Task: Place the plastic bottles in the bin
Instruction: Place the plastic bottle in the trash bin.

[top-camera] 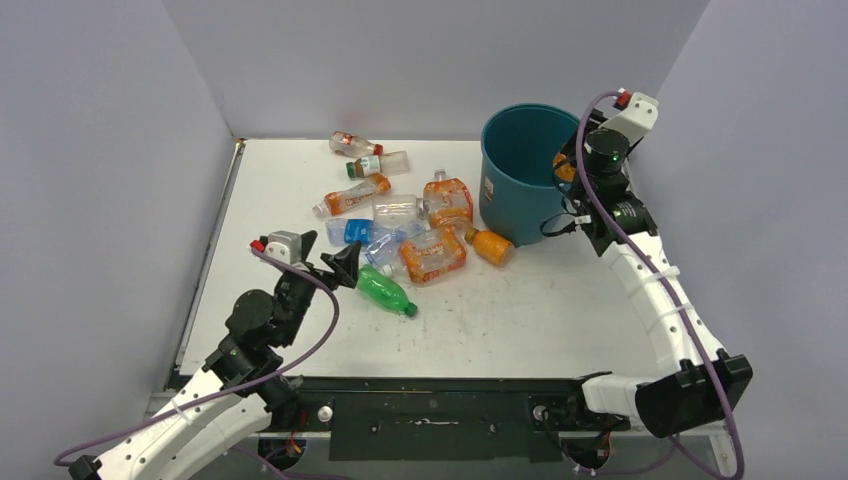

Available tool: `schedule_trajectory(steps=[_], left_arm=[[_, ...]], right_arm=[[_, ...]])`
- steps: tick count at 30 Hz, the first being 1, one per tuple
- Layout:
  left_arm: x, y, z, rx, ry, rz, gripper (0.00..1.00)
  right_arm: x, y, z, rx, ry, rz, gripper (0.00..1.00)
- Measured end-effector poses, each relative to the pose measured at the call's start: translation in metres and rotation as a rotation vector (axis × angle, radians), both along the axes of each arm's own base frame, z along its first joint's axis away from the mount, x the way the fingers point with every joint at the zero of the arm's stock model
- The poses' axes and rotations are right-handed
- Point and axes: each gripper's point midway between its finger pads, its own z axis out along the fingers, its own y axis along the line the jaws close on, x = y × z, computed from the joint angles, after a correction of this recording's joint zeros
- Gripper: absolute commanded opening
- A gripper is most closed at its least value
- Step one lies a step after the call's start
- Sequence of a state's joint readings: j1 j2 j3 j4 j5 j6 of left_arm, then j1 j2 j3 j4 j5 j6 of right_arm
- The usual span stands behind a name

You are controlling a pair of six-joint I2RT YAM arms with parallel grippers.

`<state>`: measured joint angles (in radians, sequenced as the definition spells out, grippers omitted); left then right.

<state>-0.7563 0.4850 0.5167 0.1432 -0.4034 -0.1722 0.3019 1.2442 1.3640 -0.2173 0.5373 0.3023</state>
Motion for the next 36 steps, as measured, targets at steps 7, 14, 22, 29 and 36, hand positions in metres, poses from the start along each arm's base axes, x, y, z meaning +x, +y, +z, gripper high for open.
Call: schedule_trajectory(steps=[7,14,22,29,36], left_arm=[[0.006,0.015,-0.007,0.003,0.035,0.09,0.96],[0.007,0.017,-0.01,0.009,0.043,0.103,0.96],[0.009,0.016,-0.013,0.019,0.051,0.105,0.96],[0.011,0.016,-0.015,0.029,0.057,0.111,0.96],[0.012,0.016,-0.015,0.03,0.058,0.111,0.96]], right_arm=[[0.045,-0.02,-0.061,0.098,0.024,-0.042,0.05],[0.072,-0.01,-0.088,0.108,0.049,-0.003,0.05],[0.103,-0.028,-0.127,0.099,0.134,-0.036,0.08],[0.11,-0.028,-0.15,0.096,0.201,-0.029,0.36],[0.115,-0.023,-0.133,0.12,0.17,-0.005,0.55]])
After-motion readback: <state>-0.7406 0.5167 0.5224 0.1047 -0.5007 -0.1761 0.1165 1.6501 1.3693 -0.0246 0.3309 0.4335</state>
